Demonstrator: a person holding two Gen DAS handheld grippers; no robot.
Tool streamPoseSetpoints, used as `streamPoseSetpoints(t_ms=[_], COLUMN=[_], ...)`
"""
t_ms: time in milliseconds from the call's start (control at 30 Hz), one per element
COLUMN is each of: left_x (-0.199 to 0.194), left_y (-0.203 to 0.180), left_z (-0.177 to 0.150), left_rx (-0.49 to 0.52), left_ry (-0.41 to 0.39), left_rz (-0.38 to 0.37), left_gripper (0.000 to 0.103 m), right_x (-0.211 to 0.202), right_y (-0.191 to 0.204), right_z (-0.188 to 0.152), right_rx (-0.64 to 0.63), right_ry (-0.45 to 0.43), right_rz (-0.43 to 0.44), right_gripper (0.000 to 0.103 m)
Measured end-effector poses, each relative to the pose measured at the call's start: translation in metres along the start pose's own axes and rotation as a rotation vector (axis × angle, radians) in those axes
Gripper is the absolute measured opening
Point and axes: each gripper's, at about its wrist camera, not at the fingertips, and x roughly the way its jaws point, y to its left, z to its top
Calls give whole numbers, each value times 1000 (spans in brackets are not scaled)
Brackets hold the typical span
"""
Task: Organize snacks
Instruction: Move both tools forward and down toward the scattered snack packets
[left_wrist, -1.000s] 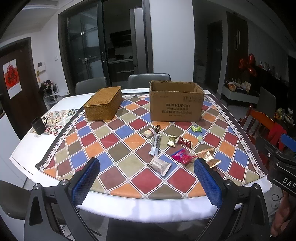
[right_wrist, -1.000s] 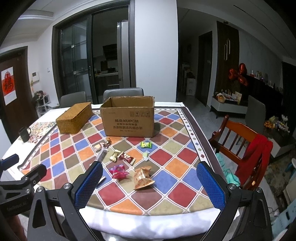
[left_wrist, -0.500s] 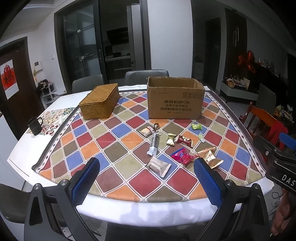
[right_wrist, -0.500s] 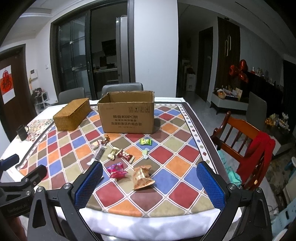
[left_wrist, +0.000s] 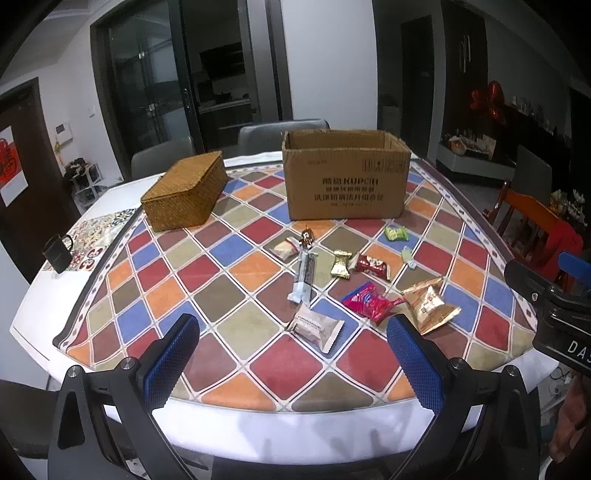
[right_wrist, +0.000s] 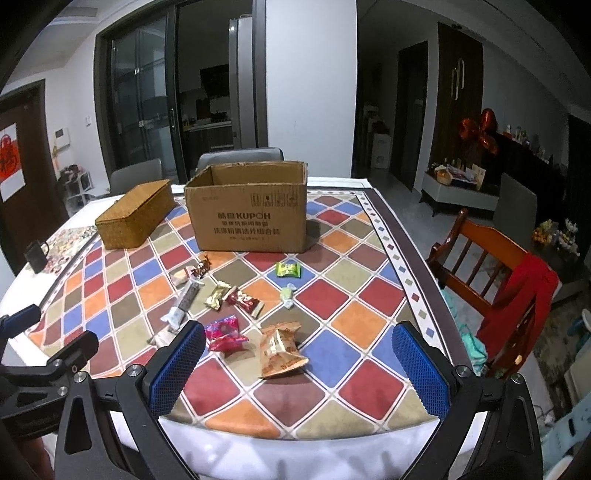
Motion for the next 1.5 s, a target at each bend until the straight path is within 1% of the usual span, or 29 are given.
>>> streamPoseSetpoints(t_ms=[167,500,800,900,1233,1500], left_x=[21,54,85,95,128,148], left_y=[-1,-1,-6,-7,-14,-15], left_z=[-4,-8,-14,-16,-23,-31], left_rx=[10,14,62,78,125,156], left_ry=[30,59,68,72,114,147], left_rz=[-15,-29,-48,-52,-59,-57], left_gripper=[103,103,103,101,95,89], right_x=[19,54,84,92,121,141], right_y=[3,10,15,17,19,23], right_z=[-5,-12,-17,-20,-31,-38], right_rx=[-7,-22,-31,-39,-45,-53], right_ry=[36,89,122,131,177,203], right_rz=[3,-1,-3,-11,-11,-9], right_gripper=[101,100,98,98,92,91])
